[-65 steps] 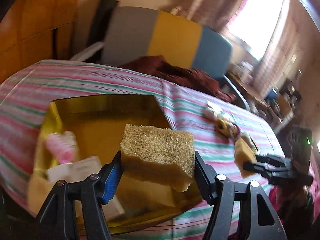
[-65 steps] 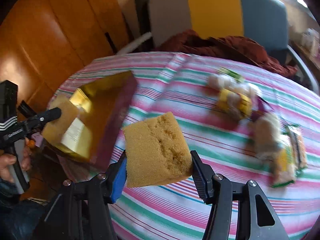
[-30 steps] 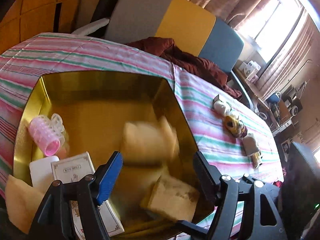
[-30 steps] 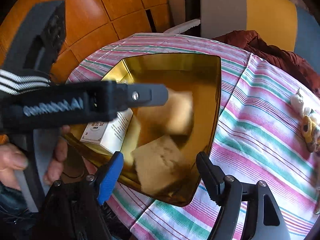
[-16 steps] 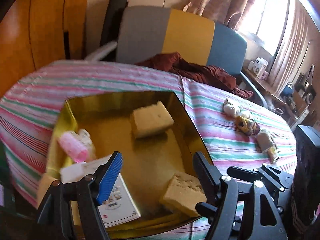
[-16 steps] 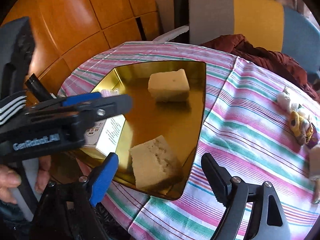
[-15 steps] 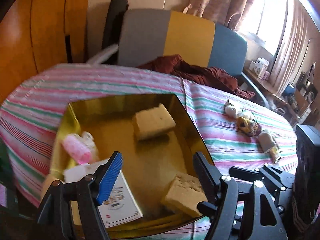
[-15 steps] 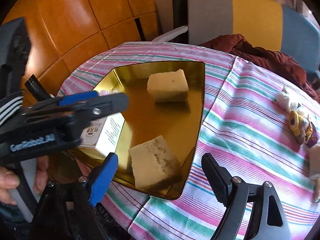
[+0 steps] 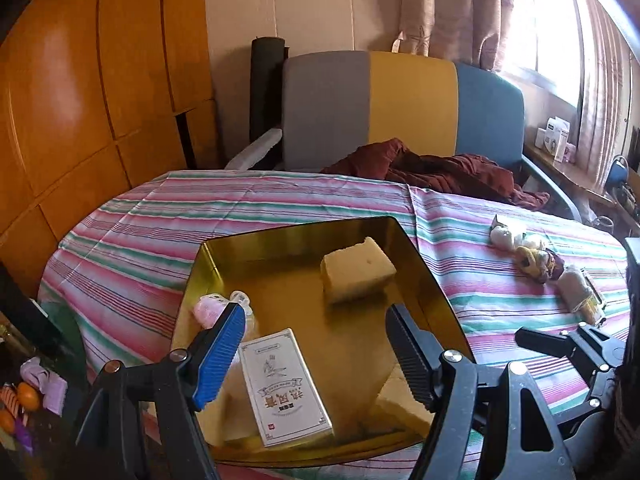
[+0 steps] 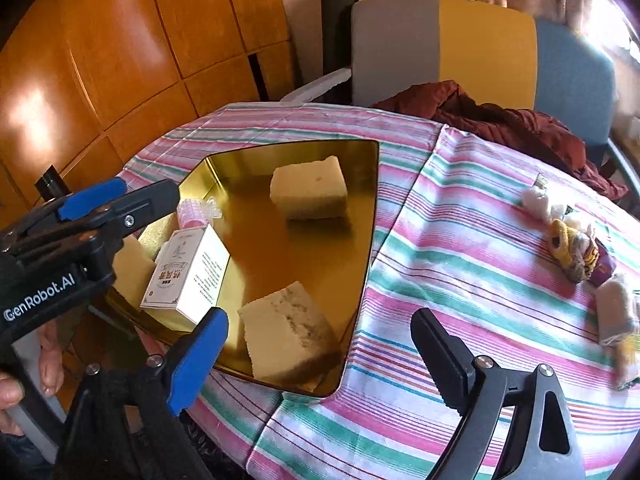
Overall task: Organize objects
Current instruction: 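Withdraw both tools from the tray toward the cracker packets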
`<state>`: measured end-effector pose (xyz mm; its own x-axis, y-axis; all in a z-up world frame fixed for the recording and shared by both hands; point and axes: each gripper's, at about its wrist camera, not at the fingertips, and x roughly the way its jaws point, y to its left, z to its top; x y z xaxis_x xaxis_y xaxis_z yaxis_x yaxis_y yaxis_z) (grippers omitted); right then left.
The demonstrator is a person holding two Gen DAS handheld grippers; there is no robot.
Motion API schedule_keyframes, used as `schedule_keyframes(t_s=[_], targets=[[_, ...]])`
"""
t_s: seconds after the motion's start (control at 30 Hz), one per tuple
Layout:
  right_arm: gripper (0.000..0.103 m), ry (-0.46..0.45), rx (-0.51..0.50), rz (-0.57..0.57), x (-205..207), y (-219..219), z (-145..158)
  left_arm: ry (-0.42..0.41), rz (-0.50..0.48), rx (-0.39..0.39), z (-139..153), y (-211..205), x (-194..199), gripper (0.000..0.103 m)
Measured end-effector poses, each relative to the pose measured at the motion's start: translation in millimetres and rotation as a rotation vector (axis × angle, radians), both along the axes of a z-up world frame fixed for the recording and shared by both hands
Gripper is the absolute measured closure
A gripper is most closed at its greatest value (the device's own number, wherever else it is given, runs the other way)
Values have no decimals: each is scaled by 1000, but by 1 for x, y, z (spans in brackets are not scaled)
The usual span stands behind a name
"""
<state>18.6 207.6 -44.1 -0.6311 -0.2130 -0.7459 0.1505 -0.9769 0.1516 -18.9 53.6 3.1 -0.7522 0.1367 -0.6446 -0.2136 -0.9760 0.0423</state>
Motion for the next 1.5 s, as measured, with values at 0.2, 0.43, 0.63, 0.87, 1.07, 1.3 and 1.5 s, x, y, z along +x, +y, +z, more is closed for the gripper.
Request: schedule_keyframes(t_s=[0.2, 0.43, 0.63, 0.87, 1.07, 1.3, 1.5], targets=[[9, 10, 6, -13, 2, 3, 1, 7, -14, -14, 0, 4, 4, 29], [9, 9, 2, -44, 3, 12, 1, -9, -35, -23, -4, 10, 7, 29], [9, 2, -6, -91, 5, 30, -2, -10, -52, -38, -5, 15, 9, 29], [9, -33, -9, -189, 8, 68, -10, -31, -96, -20, -8, 21, 10, 29], [9, -66, 1, -302, 14, 117, -14, -62, -138, 23, -8, 25, 9, 29], [9, -101, 3, -487, 35, 203, -9, -79, -203, 30, -4, 45, 8, 29], [9, -150, 63, -672, 58, 288, -7, -93, -301, 35, 0, 74, 11, 29]])
